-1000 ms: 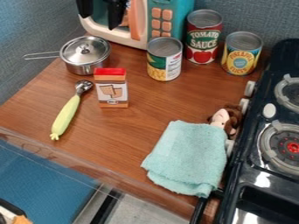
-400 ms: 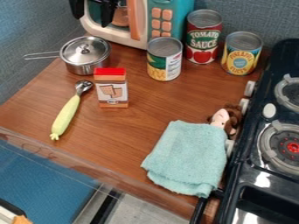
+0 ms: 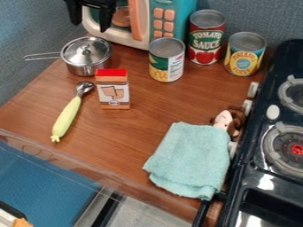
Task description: Move the silver lid to the middle
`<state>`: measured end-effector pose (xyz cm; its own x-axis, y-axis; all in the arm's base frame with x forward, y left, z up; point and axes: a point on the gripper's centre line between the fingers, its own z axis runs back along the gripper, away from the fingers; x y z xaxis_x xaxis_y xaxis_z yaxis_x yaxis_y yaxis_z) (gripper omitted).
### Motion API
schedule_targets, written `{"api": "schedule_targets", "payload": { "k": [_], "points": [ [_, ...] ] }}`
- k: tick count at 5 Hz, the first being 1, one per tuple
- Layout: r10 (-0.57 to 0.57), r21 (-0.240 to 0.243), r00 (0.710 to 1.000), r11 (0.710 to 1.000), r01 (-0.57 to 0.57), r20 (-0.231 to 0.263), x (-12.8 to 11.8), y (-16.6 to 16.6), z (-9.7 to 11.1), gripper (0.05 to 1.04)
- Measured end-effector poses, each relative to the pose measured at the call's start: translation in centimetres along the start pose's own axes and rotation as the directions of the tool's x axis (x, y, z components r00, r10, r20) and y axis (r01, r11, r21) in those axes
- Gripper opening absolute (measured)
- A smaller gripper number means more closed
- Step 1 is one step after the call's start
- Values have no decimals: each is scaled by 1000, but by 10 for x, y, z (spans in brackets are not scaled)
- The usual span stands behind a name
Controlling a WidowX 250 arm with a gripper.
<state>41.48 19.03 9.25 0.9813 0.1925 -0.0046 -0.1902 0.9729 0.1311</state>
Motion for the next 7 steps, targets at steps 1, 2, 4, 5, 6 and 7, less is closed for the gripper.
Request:
{"api": "schedule_targets", "payload": {
  "k": [1, 2, 4, 5, 6, 7],
  "points": [
    [2, -8, 1000, 1000, -2, -11, -2, 3, -1, 1000],
    [-19, -31, 998, 999, 17, -57, -12, -2, -15, 1000],
    [-49, -33, 994, 998, 46, -93, -23, -5, -26, 1000],
    [-56, -24, 993, 998, 54, -103, -27, -5, -31, 1000],
    [-61, -14, 994, 998, 60, -94, -26, -3, -31, 1000],
    [-58, 3, 994, 998, 59, -89, -24, -1, -31, 1000]
  ]
}}
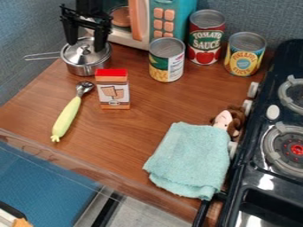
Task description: Move the silver lid to the middle
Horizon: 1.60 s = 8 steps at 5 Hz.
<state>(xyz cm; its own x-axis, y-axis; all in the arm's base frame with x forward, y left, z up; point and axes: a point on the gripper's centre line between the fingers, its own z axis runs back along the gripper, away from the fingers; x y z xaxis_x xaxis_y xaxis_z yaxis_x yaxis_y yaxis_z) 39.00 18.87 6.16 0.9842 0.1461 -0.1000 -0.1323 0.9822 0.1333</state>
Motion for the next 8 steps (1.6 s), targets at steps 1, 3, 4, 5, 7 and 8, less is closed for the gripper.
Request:
{"api": "schedule_targets", "payload": {
  "k": [1, 3, 4, 5, 7, 8],
  "points": [
    [4, 6, 1000, 1000, -4, 0, 0, 2, 0, 1000],
    [8, 12, 1000, 1000, -8, -3, 0, 3, 0, 1000],
    [11, 22, 1000, 1000, -11, 8, 2, 6, 4, 1000],
    [15, 28, 1000, 999, -16, 4, 3, 7, 3, 1000],
    [20, 30, 999, 999, -19, -27, 3, 7, -7, 1000],
    [22, 32, 999, 999, -20, -36, 5, 8, -5, 1000]
  ]
}}
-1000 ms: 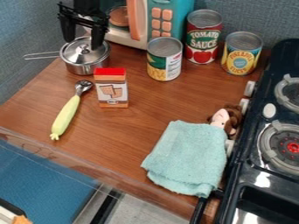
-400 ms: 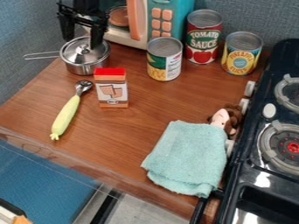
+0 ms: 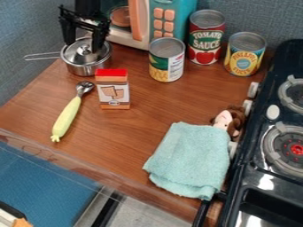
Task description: Move the silver lid to the middle
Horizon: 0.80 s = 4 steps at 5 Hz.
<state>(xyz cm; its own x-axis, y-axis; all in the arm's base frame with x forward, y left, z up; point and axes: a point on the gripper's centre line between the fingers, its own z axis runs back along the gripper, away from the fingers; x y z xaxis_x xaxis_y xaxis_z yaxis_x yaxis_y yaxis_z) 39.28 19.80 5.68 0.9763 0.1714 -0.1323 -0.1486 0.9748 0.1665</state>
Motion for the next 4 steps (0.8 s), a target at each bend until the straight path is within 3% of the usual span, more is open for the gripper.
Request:
{"api": "schedule_targets", "payload": {
  "k": [1, 2, 3, 4],
  "points": [
    [3, -13, 999, 1000, -3, -41, 2, -2, -8, 1000],
    [11, -15, 999, 1000, -12, -46, 2, 0, -3, 1000],
    [17, -21, 998, 1000, -18, -59, 2, -1, -7, 939],
    [29, -23, 998, 999, -31, -52, 2, -1, -11, 675]
  ]
}}
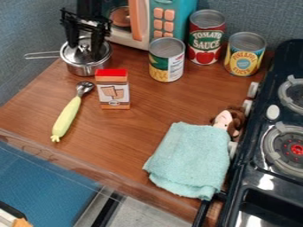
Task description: Move the silver lid to the middle
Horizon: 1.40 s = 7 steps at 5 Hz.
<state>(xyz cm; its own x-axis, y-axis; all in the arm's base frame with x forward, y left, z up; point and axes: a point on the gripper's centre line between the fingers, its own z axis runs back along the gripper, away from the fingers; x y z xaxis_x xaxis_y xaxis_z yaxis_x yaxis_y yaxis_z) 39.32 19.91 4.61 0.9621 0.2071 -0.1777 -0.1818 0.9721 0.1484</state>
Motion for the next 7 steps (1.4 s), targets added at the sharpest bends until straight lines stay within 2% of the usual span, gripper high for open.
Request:
{"api": "schedule_targets", "payload": {
  "k": [1, 2, 5, 7],
  "points": [
    [6, 0, 1000, 1000, -6, 5, 0, 2, 0, 381],
    [15, -4, 1000, 1000, -15, 8, -2, 5, -1, 280],
    [2, -13, 999, 1000, -1, 49, -2, 0, 8, 280],
    [-3, -26, 992, 1000, 6, 124, -4, -1, 39, 280]
  ]
}}
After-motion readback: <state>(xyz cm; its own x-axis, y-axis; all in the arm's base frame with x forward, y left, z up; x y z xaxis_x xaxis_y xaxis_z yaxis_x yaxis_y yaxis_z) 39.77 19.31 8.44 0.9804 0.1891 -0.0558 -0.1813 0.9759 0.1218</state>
